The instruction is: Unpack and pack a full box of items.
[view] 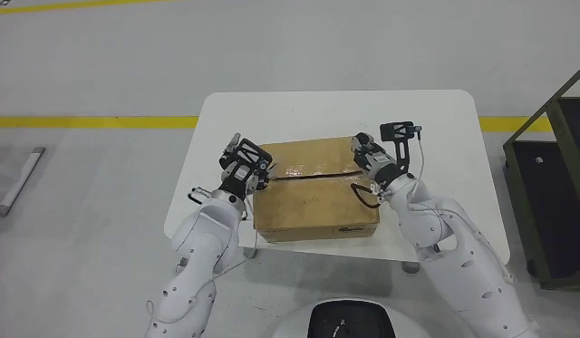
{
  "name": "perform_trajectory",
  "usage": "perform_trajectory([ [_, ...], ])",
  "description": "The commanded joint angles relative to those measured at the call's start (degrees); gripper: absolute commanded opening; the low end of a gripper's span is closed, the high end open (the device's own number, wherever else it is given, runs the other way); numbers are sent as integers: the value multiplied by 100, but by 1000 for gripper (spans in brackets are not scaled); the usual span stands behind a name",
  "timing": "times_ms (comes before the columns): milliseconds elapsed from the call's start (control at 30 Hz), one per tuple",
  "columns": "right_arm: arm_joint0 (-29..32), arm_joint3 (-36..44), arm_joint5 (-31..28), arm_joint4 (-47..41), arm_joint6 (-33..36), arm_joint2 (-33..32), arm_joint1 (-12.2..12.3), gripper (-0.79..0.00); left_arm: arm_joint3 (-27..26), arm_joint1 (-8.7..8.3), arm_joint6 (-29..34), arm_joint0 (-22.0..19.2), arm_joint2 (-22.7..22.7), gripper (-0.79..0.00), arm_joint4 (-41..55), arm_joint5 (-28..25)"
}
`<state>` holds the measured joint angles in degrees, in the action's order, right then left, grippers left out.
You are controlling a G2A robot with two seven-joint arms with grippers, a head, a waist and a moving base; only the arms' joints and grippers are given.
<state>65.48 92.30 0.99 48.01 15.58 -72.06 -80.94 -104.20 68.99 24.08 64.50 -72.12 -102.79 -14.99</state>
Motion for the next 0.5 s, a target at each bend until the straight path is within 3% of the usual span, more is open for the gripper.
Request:
perform_trajectory([
  [0,31,31,11,5,-3,-7,4,-785,21,1,99,-3,21,0,-103,-42],
  [233,48,43,25,-25,-14,8,5,-785,-21,5,179,-6,71,0,-415,-87],
  [467,26,11,17,-38,-39,30,4,-779,133,95,-61,-61,255,0,-250,557],
])
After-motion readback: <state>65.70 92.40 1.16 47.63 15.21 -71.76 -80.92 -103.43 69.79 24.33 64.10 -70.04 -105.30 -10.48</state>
